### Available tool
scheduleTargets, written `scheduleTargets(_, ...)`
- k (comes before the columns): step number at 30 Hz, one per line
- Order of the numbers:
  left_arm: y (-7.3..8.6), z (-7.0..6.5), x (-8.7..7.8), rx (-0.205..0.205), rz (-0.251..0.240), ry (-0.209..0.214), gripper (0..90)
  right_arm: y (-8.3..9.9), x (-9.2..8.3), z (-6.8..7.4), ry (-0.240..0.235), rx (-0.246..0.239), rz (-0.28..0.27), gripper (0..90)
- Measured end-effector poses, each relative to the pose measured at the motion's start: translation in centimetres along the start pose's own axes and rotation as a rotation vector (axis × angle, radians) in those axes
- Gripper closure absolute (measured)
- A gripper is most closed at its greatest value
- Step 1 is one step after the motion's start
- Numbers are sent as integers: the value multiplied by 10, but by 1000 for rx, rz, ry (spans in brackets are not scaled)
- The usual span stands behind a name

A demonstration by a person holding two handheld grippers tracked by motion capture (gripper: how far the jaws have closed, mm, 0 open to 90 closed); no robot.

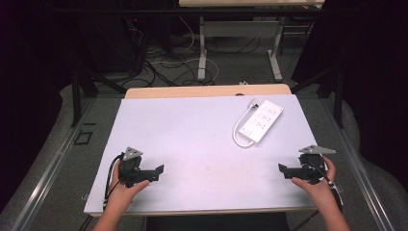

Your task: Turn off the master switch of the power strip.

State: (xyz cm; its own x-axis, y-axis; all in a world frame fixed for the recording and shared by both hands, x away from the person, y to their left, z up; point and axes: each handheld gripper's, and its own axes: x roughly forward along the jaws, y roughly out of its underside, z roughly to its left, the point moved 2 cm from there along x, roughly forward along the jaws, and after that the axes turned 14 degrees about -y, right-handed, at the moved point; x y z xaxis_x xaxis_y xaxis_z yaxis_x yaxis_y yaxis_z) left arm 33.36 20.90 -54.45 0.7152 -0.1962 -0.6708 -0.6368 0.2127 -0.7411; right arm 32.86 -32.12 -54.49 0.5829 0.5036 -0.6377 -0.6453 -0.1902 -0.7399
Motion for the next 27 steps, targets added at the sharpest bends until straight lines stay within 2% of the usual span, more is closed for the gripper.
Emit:
scheduleTargets(1, 0, 1, -1, 5, 10, 6, 3, 0, 0, 2, -9, 7, 3, 18)
scheduleTargets(6, -2, 1, 1, -9, -17, -3, 4, -1, 0, 6, -28, 11, -1, 4)
scheduleTargets(8, -1, 1, 0, 15, -1, 6, 4, 0, 2, 7, -43, 10, 0, 0)
scheduleTargets(11, 1, -1, 0, 14, -9, 0, 4, 0, 4, 7, -37, -8, 8, 0)
scheduleTargets(14, 2, 0, -2, 62, 3, -12, 4, -1, 5, 9, -22, -24, 5, 0)
scheduleTargets(17, 3, -2, -1, 41, -7, -16, 4, -6, 5, 12, -23, -42, 9, 0)
scheduleTargets(19, 3, 0, -2, 47, -8, -23, 4, -9, 4, 13, -26, -44, 4, 0)
scheduleTargets(21, 2, 0, -2, 27, -10, -19, 4, -12, 3, 15, -28, -47, -2, 0)
scheduleTargets(24, 2, 1, -3, 14, -14, -26, 4, -16, 2, 17, -32, -51, 19, 0)
scheduleTargets(25, 2, 2, -3, 6, -28, -28, 4, -19, 1, 18, -29, -62, 31, 0)
scheduleTargets(27, 2, 2, -4, -1, -19, -21, 3, -21, 0, 19, -28, -61, 36, 0)
